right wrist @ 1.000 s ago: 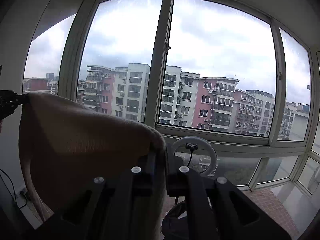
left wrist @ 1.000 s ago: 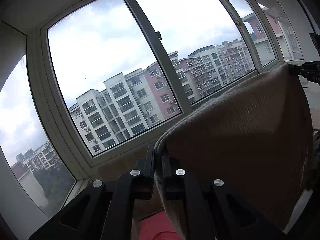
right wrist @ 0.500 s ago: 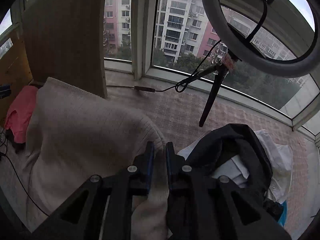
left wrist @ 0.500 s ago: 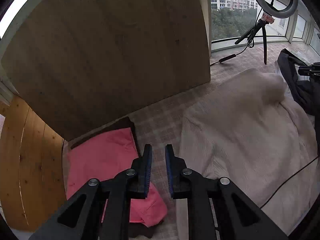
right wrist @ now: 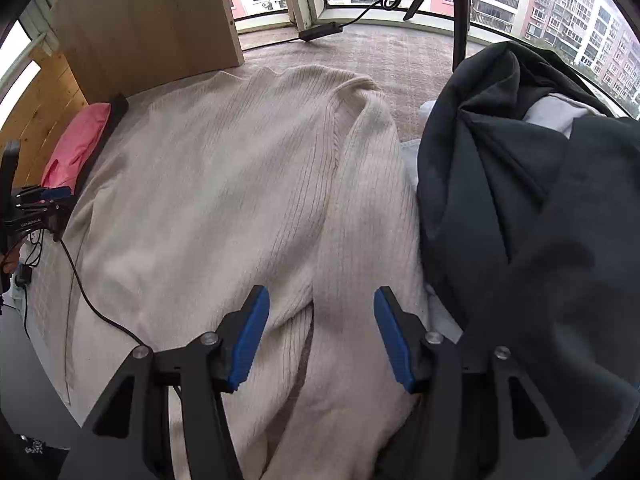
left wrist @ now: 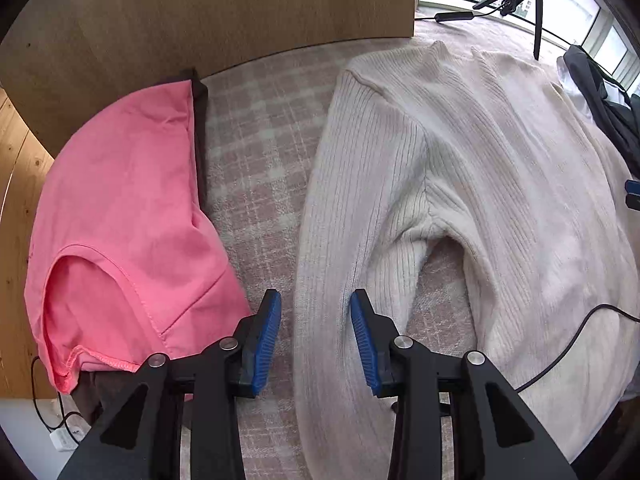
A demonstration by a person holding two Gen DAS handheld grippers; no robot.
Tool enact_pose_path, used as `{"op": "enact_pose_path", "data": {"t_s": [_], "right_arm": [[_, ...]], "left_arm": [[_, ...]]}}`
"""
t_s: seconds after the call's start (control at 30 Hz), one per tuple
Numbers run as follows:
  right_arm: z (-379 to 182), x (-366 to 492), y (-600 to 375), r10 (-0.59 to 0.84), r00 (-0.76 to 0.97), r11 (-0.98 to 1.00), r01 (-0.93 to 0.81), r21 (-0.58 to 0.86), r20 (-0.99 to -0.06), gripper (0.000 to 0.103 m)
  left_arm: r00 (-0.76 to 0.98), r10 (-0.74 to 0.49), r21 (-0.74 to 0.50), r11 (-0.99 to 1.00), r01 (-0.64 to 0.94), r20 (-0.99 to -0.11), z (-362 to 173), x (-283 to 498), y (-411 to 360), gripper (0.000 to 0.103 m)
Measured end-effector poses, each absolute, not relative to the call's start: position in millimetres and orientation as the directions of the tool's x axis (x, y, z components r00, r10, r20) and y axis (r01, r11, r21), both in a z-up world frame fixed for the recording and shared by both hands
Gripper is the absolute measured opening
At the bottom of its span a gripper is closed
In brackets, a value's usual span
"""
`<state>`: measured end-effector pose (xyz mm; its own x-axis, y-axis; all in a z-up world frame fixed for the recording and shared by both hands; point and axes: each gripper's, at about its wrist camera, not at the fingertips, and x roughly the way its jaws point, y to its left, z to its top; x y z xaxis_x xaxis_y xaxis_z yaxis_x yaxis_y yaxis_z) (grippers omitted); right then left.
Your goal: Fold clothes
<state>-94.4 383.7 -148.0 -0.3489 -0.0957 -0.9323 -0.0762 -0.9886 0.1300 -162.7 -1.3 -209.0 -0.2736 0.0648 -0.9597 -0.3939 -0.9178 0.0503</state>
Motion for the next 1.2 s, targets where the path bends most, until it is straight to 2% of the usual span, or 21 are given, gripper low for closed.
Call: {"op": "enact_pose_path", "data": {"t_s": [0.1, 0.13, 0.17, 0.2, 0.23, 0.27, 0.33, 0.37, 0.47, 0.53, 0.57, 0.6, 0.63, 0.67, 0.7, 0.9, 1.0, 1.13, 1.2], "right_arm": [[-158.3, -88.5, 384.8, -0.105, -0.323, -0.985, -0.1, 0.144, -0.941, 0.054], [-160.8, -87.5, 385.2, -0.113, -0.316, -0.983, -0.105, 0.153, -0.942, 0.054], [-163.3, -86.5, 385.7, -0.122, -0.308, -0.981, -0.11, 0.163, -0.943, 0.054], [-164.4, -85.7, 385.0, -0.121, -0.307, -0.981, -0.108, 0.16, -0.944, 0.047], [-164.9, -85.0, 383.8, -0.115, -0.308, -0.982, -0.105, 0.154, -0.945, 0.034], [-164.3, -84.9, 383.4, -0.113, -0.307, -0.982, -0.108, 0.153, -0.945, 0.0], [-153.1, -81.8, 385.4, -0.087, -0.336, -0.984, -0.12, 0.134, -0.938, 0.001], [-143.0, -79.9, 387.7, -0.025, -0.358, -0.988, -0.131, 0.076, -0.933, 0.001], [-112.7, -76.4, 400.5, 0.192, -0.404, -0.974, -0.192, -0.123, -0.895, 0.001], [-101.5, -72.8, 407.9, 0.093, -0.404, -0.984, -0.179, -0.021, -0.91, 0.002], [-99.8, -69.9, 403.4, 0.057, -0.4, -0.987, -0.162, 0.01, -0.915, 0.006], [-98.7, -66.6, 396.8, 0.032, -0.397, -0.989, -0.142, 0.027, -0.917, 0.017], [-97.6, -63.2, 390.1, 0.007, -0.394, -0.991, -0.122, 0.045, -0.919, 0.022], [-99.7, -59.4, 381.4, -0.017, -0.387, -0.993, -0.099, 0.06, -0.922, 0.038], [-103.0, -55.3, 372.0, -0.041, -0.378, -0.994, -0.075, 0.075, -0.925, 0.043], [-119.6, -4.6, 353.6, -0.273, -0.304, -0.955, -0.029, 0.296, -0.913, 0.043], [-124.3, 38.1, 343.4, -0.244, -0.257, -0.965, -0.035, 0.261, -0.935, 0.043], [-126.4, 89.5, 346.9, -0.372, -0.299, -0.905, -0.093, 0.415, -0.879, 0.043], [-133.4, 102.8, 336.0, -0.355, -0.317, -0.91, -0.099, 0.403, -0.879, 0.043]], "left_arm": [[-0.244, 0.104, 0.0, -0.921, -0.39, -0.964, -216.8, -162.5, -2.1, 0.03], [-0.243, 0.113, -0.006, -0.915, -0.403, -0.963, -217.8, -161.3, -0.2, 0.016], [-0.241, 0.12, -0.01, -0.911, -0.413, -0.963, -218.0, -160.2, 2.0, 0.007], [-0.256, 0.107, 0.011, -0.907, -0.422, -0.961, -215.8, -158.9, 4.5, 0.007], [-0.272, 0.093, 0.035, -0.902, -0.43, -0.958, -213.4, -157.6, 7.0, 0.007], [-0.292, 0.068, 0.071, -0.894, -0.441, -0.954, -209.6, -156.6, 8.7, 0.006], [-0.344, 0.011, 0.148, -0.89, -0.432, -0.939, -198.7, -158.7, 5.7, 0.007], [-0.365, -0.023, 0.182, -0.894, -0.408, -0.931, -194.4, -161.9, 1.2, 0.007], [-0.373, -0.016, 0.17, -0.908, -0.383, -0.928, -180.1, -163.8, -11.9, 0.011], [-0.415, -0.017, 0.197, -0.897, -0.395, -0.91, -165.1, -154.5, -17.2, 0.013], [-0.438, -0.033, 0.224, -0.893, -0.391, -0.898, -157.4, -151.2, -22.2, 0.019], [-0.443, -0.011, 0.207, -0.895, -0.396, -0.896, -149.4, -145.4, -28.3, 0.023], [-0.447, 0.013, 0.187, -0.897, -0.401, -0.894, -141.3, -139.4, -34.4, 0.028], [-0.441, 0.042, 0.157, -0.901, -0.404, -0.896, -136.6, -135.5, -42.1, 0.028], [-0.425, 0.08, 0.118, -0.9, -0.419, -0.902, -132.8, -125.9, -46.2, 0.027], [-0.266, 0.279, -0.095, -0.833, -0.545, -0.923, -126.3, -26.9, -37.8, 0.03], [-0.162, 0.377, -0.237, -0.806, -0.543, -0.912, -128.3, 19.7, -41.7, 0.03], [-0.101, 0.409, -0.307, -0.804, -0.509, -0.907, -142.8, 54.7, -48.2, 0.037], [-0.04, 0.436, -0.361, -0.79, -0.496, -0.899, -158.9, 63.2, -41.9, 0.037]]}}
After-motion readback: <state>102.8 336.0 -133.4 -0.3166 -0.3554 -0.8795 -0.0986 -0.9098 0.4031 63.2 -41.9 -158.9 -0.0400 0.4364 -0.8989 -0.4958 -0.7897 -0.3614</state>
